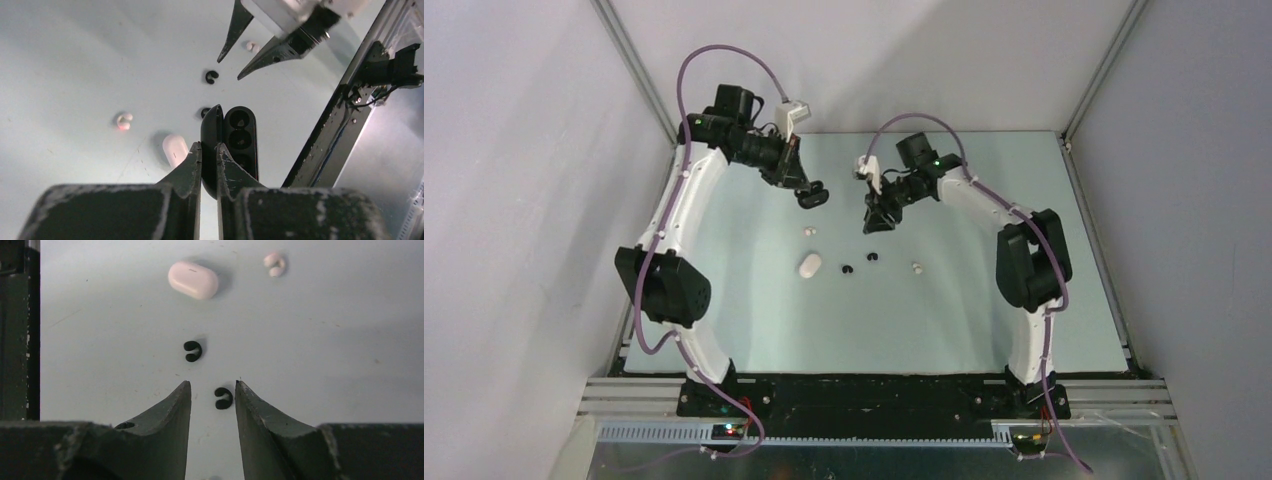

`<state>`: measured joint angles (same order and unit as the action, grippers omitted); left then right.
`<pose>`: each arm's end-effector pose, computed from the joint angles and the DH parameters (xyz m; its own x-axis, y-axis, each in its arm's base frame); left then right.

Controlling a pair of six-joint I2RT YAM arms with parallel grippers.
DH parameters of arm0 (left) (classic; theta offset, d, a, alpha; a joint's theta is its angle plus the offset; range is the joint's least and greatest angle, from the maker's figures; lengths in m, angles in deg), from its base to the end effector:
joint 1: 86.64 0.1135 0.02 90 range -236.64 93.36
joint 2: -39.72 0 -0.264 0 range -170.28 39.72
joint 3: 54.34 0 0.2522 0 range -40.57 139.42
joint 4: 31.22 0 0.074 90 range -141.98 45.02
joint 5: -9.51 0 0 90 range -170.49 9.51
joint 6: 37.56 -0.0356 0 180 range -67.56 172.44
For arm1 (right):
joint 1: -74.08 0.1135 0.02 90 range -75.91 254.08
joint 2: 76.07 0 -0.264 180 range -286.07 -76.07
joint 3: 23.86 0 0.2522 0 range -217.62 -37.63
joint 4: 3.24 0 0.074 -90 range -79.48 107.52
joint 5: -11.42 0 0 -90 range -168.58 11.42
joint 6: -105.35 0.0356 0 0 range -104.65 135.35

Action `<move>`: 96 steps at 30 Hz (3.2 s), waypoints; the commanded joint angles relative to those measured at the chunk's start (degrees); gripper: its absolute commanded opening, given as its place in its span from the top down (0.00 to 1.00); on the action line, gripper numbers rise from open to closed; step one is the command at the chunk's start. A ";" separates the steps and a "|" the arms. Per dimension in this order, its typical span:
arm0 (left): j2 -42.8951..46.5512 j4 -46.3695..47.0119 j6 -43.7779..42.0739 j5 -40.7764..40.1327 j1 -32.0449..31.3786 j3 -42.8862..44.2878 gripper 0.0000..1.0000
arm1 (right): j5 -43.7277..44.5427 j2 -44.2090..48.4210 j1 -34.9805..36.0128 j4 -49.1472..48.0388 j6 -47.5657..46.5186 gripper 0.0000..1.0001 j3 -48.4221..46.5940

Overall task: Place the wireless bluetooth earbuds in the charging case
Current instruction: Pick up the earbud from the center of the board.

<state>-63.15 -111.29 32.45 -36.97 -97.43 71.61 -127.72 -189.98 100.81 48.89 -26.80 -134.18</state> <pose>0.3541 -0.0924 0.3860 -0.6017 0.3670 -0.7094 0.7555 0.5497 -0.3564 0.3751 0.2190 0.2587 -0.0944 -0.5391 -0.8370 -0.9955 0.0417 0.0853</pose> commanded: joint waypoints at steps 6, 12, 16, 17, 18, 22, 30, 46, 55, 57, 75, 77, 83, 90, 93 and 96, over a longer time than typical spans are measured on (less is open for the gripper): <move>5.92 3.39 0.70 -4.94 0.23 -3.76 1.00 | 0.87 -3.34 2.94 5.67 -4.62 0.60 -6.10; 10.16 11.05 -3.25 -8.07 0.23 -11.12 1.00 | -1.97 1.99 -0.83 -7.94 8.54 0.58 -2.15; 16.33 19.95 -6.66 -9.38 0.24 -20.65 1.00 | -1.42 -0.80 -0.18 -9.16 9.22 0.58 -2.09; 17.28 22.06 -7.94 -10.01 0.24 -23.49 1.00 | -1.27 -2.40 -0.01 -9.09 9.60 0.58 -2.42; 19.03 22.87 -8.52 -10.76 0.24 -24.72 1.00 | -1.24 -3.35 0.35 -9.01 10.59 0.58 -2.68; 23.09 24.68 -11.51 -12.86 0.26 -29.39 1.00 | -0.62 -9.00 2.55 -1.40 6.55 0.57 -6.61; 26.84 27.11 -5.25 -12.69 0.59 -33.92 1.00 | 6.76 -12.01 4.16 -2.02 5.45 0.53 -6.86; 34.47 29.53 -3.18 -15.30 -4.05 -41.83 1.00 | 8.96 -14.85 9.21 2.97 6.69 0.48 -8.23; 34.84 30.56 -2.06 -14.27 -4.47 -42.97 1.00 | 11.94 -15.07 9.65 1.43 7.17 0.51 -7.65; 35.05 30.68 -1.85 -14.34 -4.45 -43.05 1.00 | 12.92 -15.60 10.03 1.18 7.04 0.51 -7.77; 35.72 31.85 -0.63 -14.48 -4.35 -45.18 1.00 | 14.86 -17.27 11.80 2.92 5.14 0.52 -8.07; 35.60 31.91 -0.64 -14.49 -4.36 -45.25 1.00 | 14.76 -17.18 11.84 3.39 4.88 0.52 -7.88; 35.23 32.35 -0.54 -14.33 -4.33 -45.44 1.00 | 13.06 -16.58 11.94 4.71 4.41 0.58 -7.23; 35.88 32.64 -0.23 -14.17 -4.34 -46.39 1.00 | 12.37 -16.36 12.31 4.66 4.79 0.61 -7.04; 36.26 32.70 -0.20 -14.22 -4.34 -46.79 1.00 | 12.56 -16.45 12.48 4.62 4.96 0.61 -7.01; 36.52 32.76 -0.24 -14.35 -4.33 -47.06 1.00 | 12.39 -16.44 12.60 4.81 4.95 0.62 -7.07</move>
<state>-28.94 -80.19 31.46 -51.83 -101.69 24.48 -114.98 -206.37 112.61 53.19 -21.29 -140.52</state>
